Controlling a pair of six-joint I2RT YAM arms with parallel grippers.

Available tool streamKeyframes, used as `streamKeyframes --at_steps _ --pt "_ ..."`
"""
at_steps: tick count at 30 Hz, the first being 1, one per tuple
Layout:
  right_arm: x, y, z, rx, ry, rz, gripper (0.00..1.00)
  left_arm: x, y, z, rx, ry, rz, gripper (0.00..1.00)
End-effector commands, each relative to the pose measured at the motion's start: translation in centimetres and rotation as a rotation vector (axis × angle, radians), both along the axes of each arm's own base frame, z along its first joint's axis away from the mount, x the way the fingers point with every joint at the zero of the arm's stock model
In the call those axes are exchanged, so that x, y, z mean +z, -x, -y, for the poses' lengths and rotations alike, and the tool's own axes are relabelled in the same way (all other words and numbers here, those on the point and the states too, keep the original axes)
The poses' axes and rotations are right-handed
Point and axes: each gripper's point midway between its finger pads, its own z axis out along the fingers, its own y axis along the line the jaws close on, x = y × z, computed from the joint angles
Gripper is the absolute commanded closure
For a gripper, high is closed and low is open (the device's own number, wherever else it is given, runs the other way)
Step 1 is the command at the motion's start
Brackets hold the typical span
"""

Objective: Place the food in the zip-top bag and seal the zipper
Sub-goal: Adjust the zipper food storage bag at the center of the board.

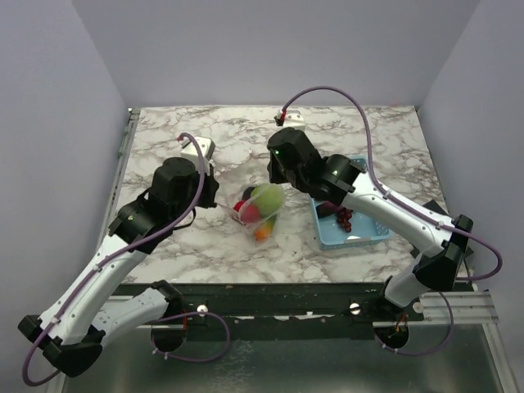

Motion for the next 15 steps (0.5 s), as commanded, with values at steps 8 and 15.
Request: streamKeyframes --at_steps 8,15 --pt "1.2 -0.2 1.6 -0.051 -0.018 0.056 0.99 -1.6 -0.5 0.4 0.035 0.035 -0.028 1.00" --pt "2.1 0.0 0.7 -0.026 -0.061 0.049 0.99 2.4 -0.1 1.3 -0.011 0.114 0.033 1.00"
